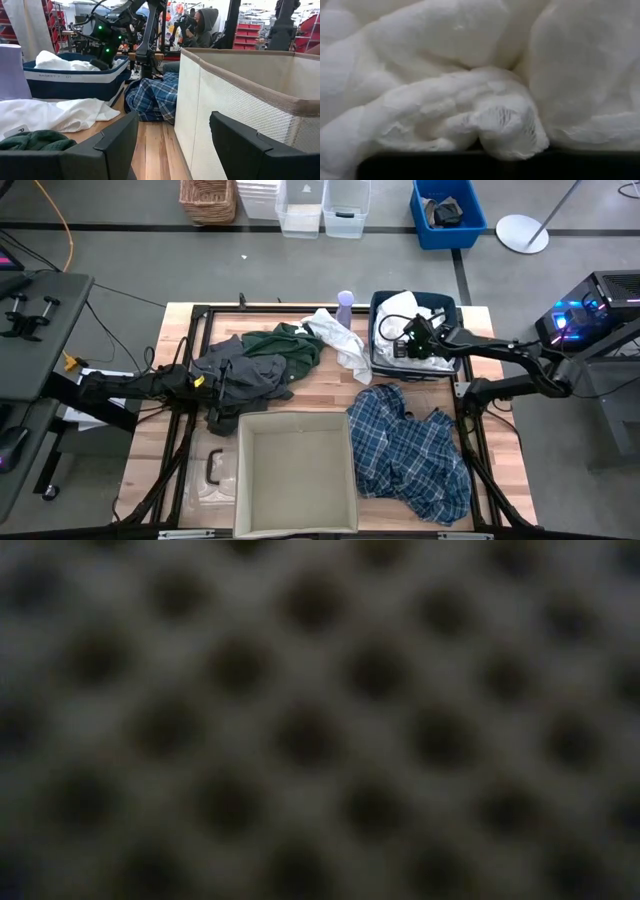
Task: Sort clothes
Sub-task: Put the white shirt into the blue bin, then put the white underwear into the blue bin
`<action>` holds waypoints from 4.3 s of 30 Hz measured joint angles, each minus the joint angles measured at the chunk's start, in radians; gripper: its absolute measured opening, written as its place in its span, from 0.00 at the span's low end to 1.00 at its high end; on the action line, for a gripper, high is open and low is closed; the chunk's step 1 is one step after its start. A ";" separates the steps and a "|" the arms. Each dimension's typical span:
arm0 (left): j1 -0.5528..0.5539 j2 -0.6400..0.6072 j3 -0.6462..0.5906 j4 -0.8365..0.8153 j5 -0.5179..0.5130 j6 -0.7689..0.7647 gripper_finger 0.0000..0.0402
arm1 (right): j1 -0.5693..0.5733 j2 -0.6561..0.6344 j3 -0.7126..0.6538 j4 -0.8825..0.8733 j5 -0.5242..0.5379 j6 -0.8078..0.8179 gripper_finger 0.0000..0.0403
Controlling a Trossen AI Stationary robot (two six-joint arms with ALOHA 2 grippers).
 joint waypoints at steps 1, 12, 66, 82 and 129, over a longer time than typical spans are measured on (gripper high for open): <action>0.000 0.000 0.000 0.000 0.000 0.000 0.58 | 0.002 -0.004 0.013 -0.017 -0.009 -0.012 0.05; 0.000 0.000 0.000 0.000 0.000 0.000 0.58 | 0.013 -0.028 0.342 -0.328 0.002 -0.234 0.45; 0.000 0.000 0.000 0.000 0.000 0.000 0.58 | 0.352 0.706 0.853 -0.234 0.132 -0.627 0.65; 0.000 0.000 0.000 0.000 0.000 0.000 0.58 | 0.355 0.759 0.850 -0.300 0.162 -0.980 0.61; 0.000 0.002 0.000 0.000 0.000 0.000 0.58 | 0.216 -0.114 0.792 -0.823 0.383 -0.329 0.01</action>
